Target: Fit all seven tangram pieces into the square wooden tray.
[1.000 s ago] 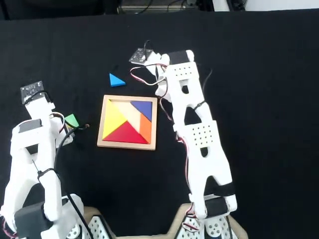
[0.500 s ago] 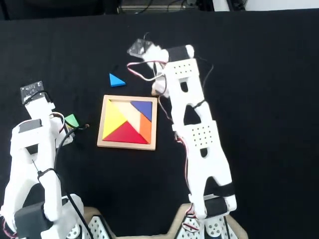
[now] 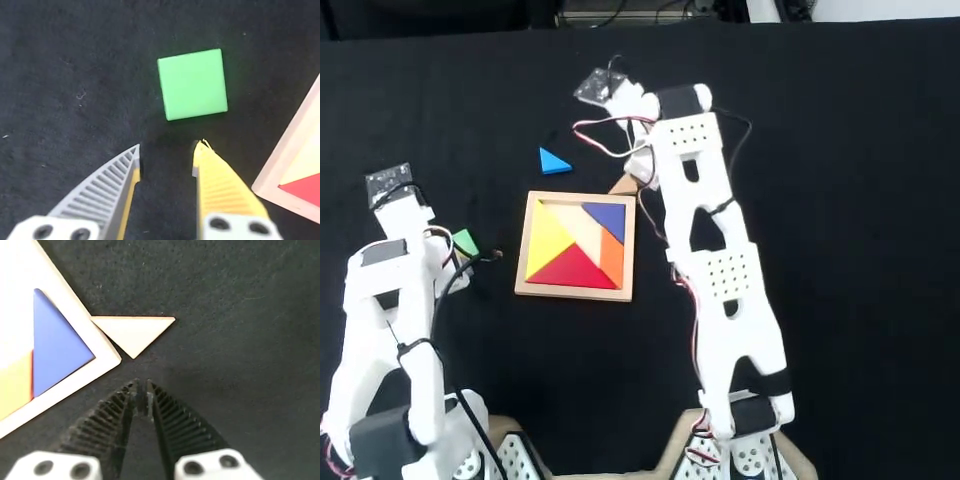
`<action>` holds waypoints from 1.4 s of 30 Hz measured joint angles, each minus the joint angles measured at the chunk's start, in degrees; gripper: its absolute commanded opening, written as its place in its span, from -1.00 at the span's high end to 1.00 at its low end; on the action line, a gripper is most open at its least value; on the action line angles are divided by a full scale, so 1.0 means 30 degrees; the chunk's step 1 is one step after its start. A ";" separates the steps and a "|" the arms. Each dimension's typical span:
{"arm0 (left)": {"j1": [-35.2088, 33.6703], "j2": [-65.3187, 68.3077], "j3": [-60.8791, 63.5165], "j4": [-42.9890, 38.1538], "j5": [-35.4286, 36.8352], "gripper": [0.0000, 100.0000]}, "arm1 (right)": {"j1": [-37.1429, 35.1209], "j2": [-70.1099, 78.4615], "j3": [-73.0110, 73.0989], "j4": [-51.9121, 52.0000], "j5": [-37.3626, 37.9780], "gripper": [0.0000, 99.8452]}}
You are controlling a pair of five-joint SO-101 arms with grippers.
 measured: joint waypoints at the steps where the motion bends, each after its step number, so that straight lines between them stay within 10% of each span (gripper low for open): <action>1: 0.0000 0.0000 0.0059 0.0000 0.0000 0.64 | 0.0000 -0.0352 0.0000 0.0000 -0.0059 0.98; 25: 0.0088 0.0000 0.0059 0.0000 0.0000 0.64 | -0.2315 0.2579 0.0059 -0.4425 0.0527 0.98; 42: 0.0088 0.0000 0.0059 0.0000 0.0000 0.64 | 0.2549 0.2930 0.0059 0.0000 0.3663 0.98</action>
